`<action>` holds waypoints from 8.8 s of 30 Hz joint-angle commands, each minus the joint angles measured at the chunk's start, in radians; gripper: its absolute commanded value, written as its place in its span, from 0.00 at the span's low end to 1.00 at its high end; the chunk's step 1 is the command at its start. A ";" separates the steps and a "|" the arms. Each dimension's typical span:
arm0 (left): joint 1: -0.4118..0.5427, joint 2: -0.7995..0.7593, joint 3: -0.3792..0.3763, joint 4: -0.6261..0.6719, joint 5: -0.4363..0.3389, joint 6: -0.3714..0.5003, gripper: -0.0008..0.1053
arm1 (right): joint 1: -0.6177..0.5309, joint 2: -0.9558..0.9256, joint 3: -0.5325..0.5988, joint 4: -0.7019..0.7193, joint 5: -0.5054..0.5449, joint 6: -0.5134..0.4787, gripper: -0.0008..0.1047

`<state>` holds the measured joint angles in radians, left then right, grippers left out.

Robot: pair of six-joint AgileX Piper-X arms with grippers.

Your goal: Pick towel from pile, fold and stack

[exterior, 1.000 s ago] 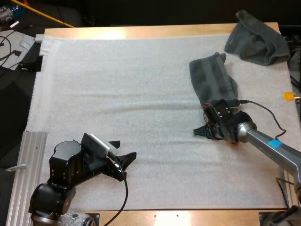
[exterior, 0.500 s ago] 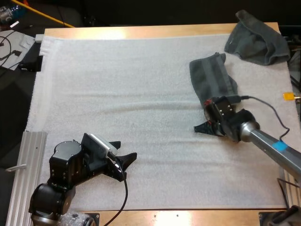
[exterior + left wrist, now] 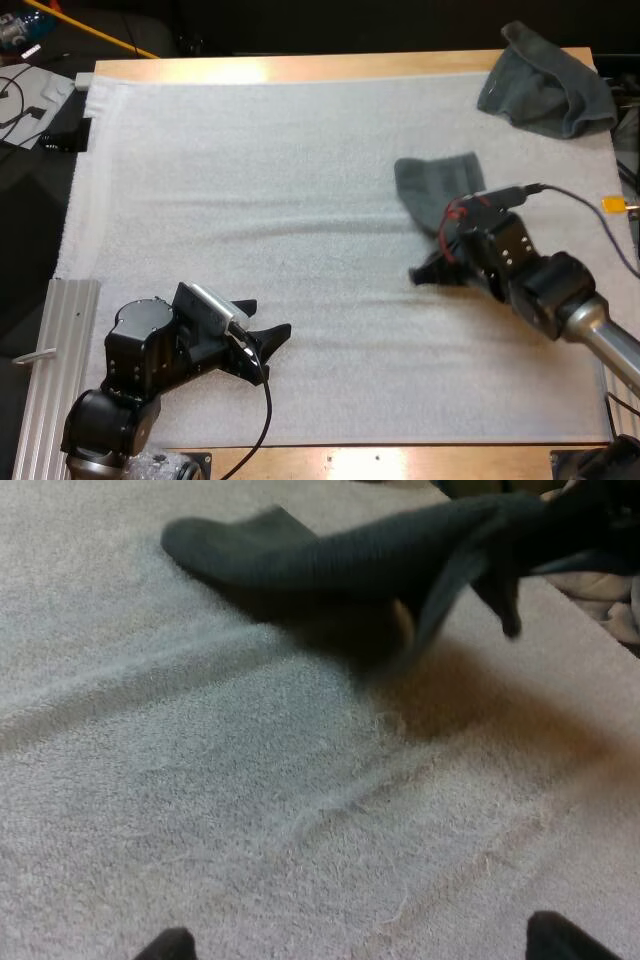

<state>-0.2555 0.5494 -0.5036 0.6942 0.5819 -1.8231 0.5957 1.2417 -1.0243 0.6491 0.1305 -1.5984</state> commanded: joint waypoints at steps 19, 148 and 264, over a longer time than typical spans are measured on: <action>-0.008 0.006 -0.006 -0.012 0.013 -0.007 0.61 | 0.351 -0.032 -0.019 0.071 -0.173 0.244 0.03; -0.006 0.008 -0.008 0.146 0.049 -0.033 0.61 | -0.136 0.218 -0.073 0.072 -0.061 0.091 0.59; -0.367 0.483 -0.002 0.018 0.115 -0.163 0.60 | 0.337 -0.197 0.454 0.088 -0.098 0.700 0.01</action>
<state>-0.5833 0.9616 -0.5048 0.7906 0.6961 -1.9315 0.9301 1.0483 -0.5649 0.7223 0.0332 -0.9002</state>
